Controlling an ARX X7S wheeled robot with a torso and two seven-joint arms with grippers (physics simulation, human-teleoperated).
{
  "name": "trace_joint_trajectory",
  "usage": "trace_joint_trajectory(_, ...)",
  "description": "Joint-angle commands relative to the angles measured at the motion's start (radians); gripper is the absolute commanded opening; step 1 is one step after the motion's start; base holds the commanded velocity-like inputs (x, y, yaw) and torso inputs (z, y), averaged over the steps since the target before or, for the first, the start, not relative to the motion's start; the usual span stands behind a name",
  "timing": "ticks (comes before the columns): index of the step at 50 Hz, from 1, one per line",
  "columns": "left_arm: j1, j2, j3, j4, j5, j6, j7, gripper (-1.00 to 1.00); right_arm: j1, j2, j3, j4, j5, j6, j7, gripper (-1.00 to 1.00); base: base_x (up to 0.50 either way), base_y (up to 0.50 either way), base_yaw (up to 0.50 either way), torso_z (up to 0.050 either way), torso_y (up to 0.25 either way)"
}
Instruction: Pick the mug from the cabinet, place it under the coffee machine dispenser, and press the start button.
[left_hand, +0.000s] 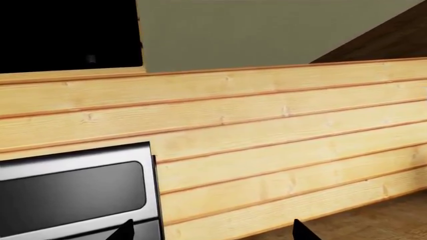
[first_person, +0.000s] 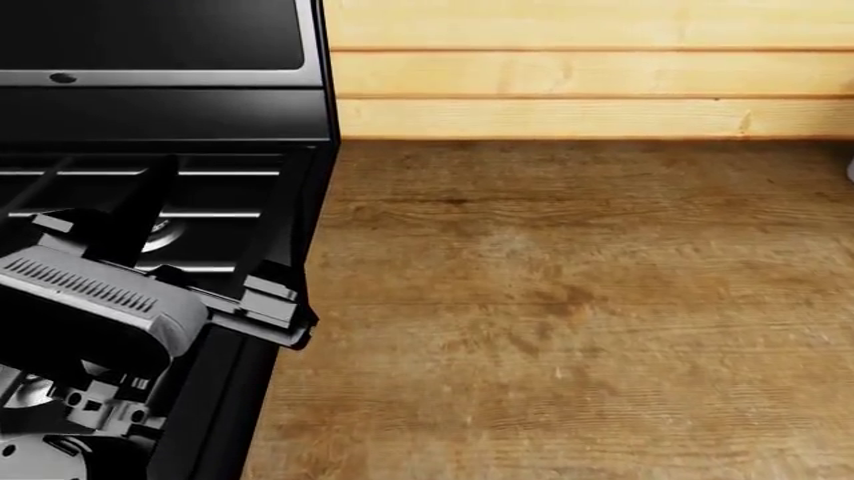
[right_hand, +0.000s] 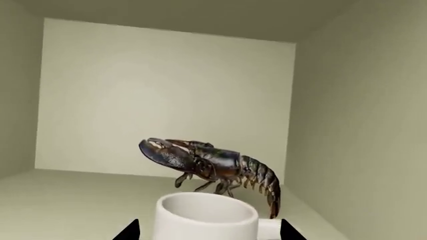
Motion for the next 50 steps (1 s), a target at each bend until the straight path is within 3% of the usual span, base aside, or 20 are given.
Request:
trace_joint_trajectory(1, 0.002, -0.006, 0.002, 0.001, -0.003, 0.006, -0.005, 1.00, -0.016, 0.000, 0.018, 0.007, 0.019, 0.014, -0.010, 1.00, 0.00, 0.00, 0.00, 0.000, 0.000)
trace_joint_trajectory(6, 0.005, -0.008, 0.002, 0.002, -0.004, 0.010, -0.007, 1.00, -0.016, 0.004, 0.035, 0.007, 0.028, 0.014, -0.029, 1.00, 0.00, 0.00, 0.00, 0.000, 0.000)
trace_joint_trajectory(7, 0.005, -0.008, 0.002, 0.002, -0.005, 0.010, -0.008, 1.00, -0.012, 0.005, 0.032, 0.007, 0.026, 0.018, -0.033, -1.00, 0.00, 0.00, 0.00, 0.000, 0.000)
trace_joint_trajectory(18, -0.002, -0.014, 0.006, 0.000, -0.009, 0.010, -0.014, 1.00, 0.015, 0.013, 0.038, 0.007, 0.022, 0.009, -0.056, -1.00, 0.00, 0.00, 0.00, 0.000, 0.000)
trace_joint_trajectory(28, -0.006, -0.017, 0.005, 0.001, -0.014, 0.010, -0.020, 1.00, 0.027, 0.019, 0.030, -0.035, 0.017, -0.107, -0.074, -1.00, 0.00, 0.00, 0.00, 0.000, 0.000)
trace_joint_trajectory(34, -0.005, -0.017, 0.012, 0.000, -0.011, 0.013, -0.022, 1.00, -0.080, 0.032, 0.036, -0.346, 0.036, 0.033, -0.086, -1.00, 0.00, 0.00, 0.00, 0.000, 0.000)
trace_joint_trajectory(43, -0.003, -0.021, 0.016, 0.002, -0.011, 0.015, -0.026, 1.00, -0.127, 0.042, 0.014, -0.470, 0.032, 0.096, -0.081, -1.00, -0.02, 0.01, 0.00, 0.000, 0.001)
trace_joint_trajectory(50, -0.004, -0.023, 0.017, 0.002, -0.011, 0.014, -0.033, 1.00, -0.136, 0.053, -0.005, -0.536, 0.036, 0.164, -0.100, -1.00, -0.49, 0.05, 0.00, 0.000, 0.000)
